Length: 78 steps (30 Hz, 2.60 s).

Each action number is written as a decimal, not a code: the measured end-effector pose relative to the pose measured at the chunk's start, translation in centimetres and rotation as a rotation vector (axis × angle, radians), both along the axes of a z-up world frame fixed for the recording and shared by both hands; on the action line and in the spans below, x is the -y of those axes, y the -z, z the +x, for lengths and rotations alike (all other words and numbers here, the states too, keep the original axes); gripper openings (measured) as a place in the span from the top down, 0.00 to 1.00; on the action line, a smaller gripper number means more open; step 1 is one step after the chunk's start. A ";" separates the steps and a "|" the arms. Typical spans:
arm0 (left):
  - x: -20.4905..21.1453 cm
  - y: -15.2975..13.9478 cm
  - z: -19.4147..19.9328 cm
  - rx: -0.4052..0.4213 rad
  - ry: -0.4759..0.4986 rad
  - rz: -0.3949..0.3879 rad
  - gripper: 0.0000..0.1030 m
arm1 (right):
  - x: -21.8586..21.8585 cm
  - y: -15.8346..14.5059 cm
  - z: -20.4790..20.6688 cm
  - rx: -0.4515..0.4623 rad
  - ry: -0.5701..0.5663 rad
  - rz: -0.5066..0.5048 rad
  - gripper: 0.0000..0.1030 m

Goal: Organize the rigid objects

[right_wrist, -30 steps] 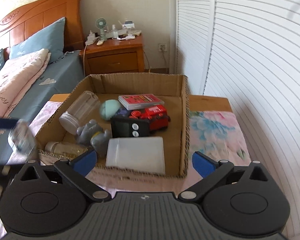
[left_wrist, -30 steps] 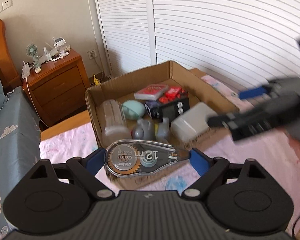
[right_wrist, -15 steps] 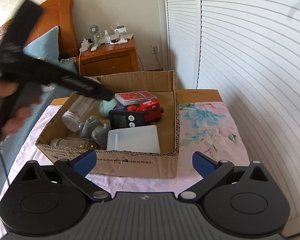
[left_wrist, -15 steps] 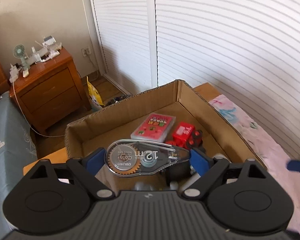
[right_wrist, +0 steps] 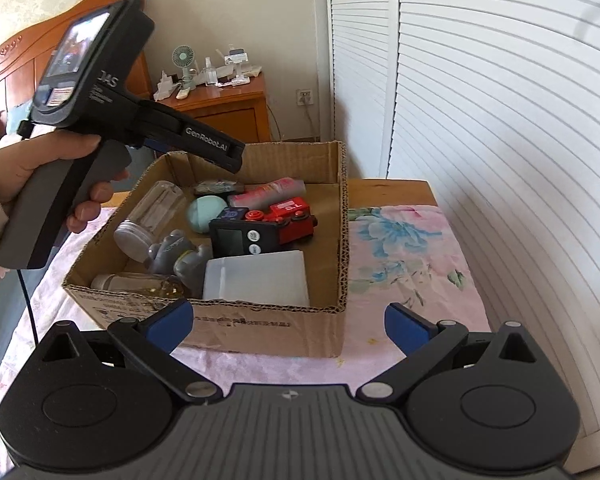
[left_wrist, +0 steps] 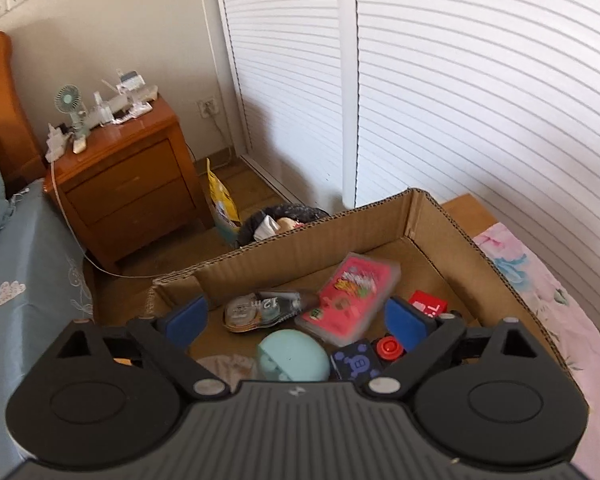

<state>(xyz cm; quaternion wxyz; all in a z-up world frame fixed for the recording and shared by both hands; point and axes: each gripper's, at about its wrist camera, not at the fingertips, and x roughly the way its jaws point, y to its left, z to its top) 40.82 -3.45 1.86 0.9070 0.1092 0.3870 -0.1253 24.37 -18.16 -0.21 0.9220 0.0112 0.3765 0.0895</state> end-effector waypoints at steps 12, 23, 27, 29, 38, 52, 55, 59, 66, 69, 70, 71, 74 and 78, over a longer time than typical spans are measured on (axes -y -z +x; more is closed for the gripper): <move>-3.8 -4.3 -8.6 0.107 0.011 -0.055 0.02 | -2.4 -1.9 -2.1 0.001 0.006 -0.065 0.00; -6.3 -2.3 -20.0 0.082 -0.106 -0.089 0.01 | -2.9 -1.2 -4.3 -0.040 0.054 -0.139 0.00; -6.6 -0.9 -22.9 0.044 -0.215 -0.098 0.01 | -3.4 -0.5 -5.6 -0.051 0.053 -0.150 0.00; -6.6 -0.4 -24.1 0.028 -0.244 -0.103 0.01 | -3.5 -0.4 -6.5 -0.048 0.059 -0.144 0.00; -6.2 -1.9 -26.8 0.012 -0.270 -0.112 0.01 | -3.2 -2.1 -8.9 -0.042 0.086 -0.117 0.00; -5.0 -3.5 -26.7 0.067 -0.290 -0.066 0.01 | -2.4 -3.6 -9.1 -0.002 0.108 -0.103 0.00; -4.9 -3.4 -26.5 0.065 -0.295 -0.055 0.01 | -2.4 -3.6 -9.1 -0.001 0.107 -0.102 0.00; -4.8 -3.4 -26.4 0.062 -0.297 -0.052 0.01 | -2.4 -3.5 -9.1 -0.002 0.105 -0.101 0.00; -5.0 -3.3 -26.3 0.060 -0.304 -0.055 0.01 | -2.5 -3.5 -9.1 -0.005 0.099 -0.104 0.00; -5.0 -3.4 -26.3 0.062 -0.306 -0.050 0.01 | -2.5 -3.5 -9.1 -0.005 0.099 -0.104 0.00; -4.9 -3.4 -26.4 0.063 -0.306 -0.049 0.01 | -2.5 -3.5 -9.1 -0.004 0.098 -0.103 0.00; -4.9 -3.4 -26.4 0.064 -0.305 -0.048 0.01 | -2.5 -3.5 -9.1 -0.004 0.097 -0.102 0.00; -4.9 -3.5 -26.4 0.064 -0.302 -0.049 0.01 | -2.4 -3.5 -9.2 -0.001 0.099 -0.105 0.00; -4.9 -3.5 -26.5 0.066 -0.303 -0.048 0.01 | -2.3 -3.5 -9.1 0.000 0.101 -0.105 0.00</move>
